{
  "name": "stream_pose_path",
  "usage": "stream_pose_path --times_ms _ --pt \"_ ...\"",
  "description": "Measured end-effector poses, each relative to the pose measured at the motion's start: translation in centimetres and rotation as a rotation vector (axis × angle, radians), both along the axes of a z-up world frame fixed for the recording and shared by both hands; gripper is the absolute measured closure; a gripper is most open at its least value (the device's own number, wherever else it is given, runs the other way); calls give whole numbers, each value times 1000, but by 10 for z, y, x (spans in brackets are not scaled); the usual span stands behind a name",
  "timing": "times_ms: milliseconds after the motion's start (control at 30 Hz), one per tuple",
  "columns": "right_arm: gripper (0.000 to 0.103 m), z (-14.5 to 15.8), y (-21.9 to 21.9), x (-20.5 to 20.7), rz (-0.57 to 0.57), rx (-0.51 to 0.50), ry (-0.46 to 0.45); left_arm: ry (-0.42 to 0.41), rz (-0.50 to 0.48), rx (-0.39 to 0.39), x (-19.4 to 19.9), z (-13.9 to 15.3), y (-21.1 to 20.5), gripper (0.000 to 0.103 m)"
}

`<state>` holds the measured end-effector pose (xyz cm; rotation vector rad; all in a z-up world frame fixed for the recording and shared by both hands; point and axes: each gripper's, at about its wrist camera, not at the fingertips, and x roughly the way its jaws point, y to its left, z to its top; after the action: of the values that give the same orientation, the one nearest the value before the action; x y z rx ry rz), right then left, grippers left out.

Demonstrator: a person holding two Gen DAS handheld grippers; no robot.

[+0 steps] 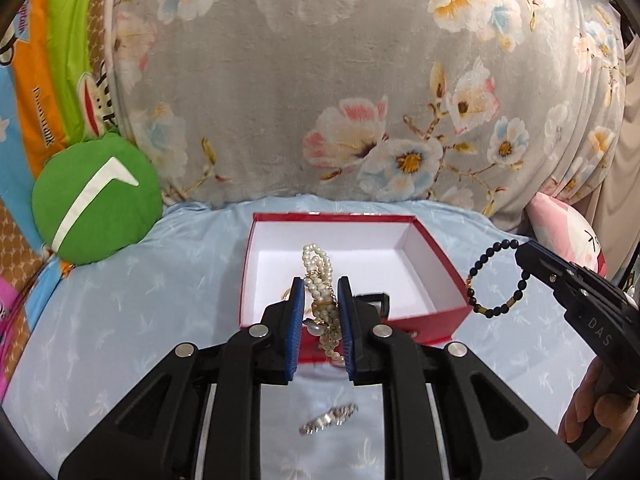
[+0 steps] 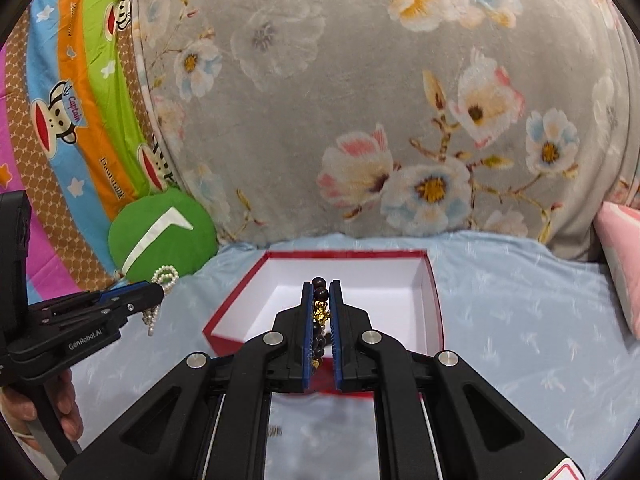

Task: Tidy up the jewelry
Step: 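Grasp the pearl necklace with the left gripper while the right carries the bracelet to the box, then open both grippers over the red box, dropping the necklace and bracelet inside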

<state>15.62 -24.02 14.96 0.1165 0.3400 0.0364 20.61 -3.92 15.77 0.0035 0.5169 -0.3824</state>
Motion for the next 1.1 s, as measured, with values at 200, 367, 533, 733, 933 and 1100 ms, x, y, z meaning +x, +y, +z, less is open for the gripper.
stream_pose_path --times_ms 200,367,533,733,933,1100 --pt "96 11 -9 46 -6 -3 2 -26 -11 2 40 6 -22 87" --pt "96 0 -16 84 -22 -17 39 -7 3 17 78 -7 -39 87" --pt "96 -15 -27 108 -45 -16 65 17 15 39 106 -24 -49 87" --pt "92 -33 -39 130 -60 -6 93 55 57 74 136 -47 -58 72" --pt "66 -36 -39 122 -88 -12 78 58 96 71 139 -55 -51 47" --pt "58 -24 -39 93 -86 6 48 44 95 60 112 -43 -31 42"
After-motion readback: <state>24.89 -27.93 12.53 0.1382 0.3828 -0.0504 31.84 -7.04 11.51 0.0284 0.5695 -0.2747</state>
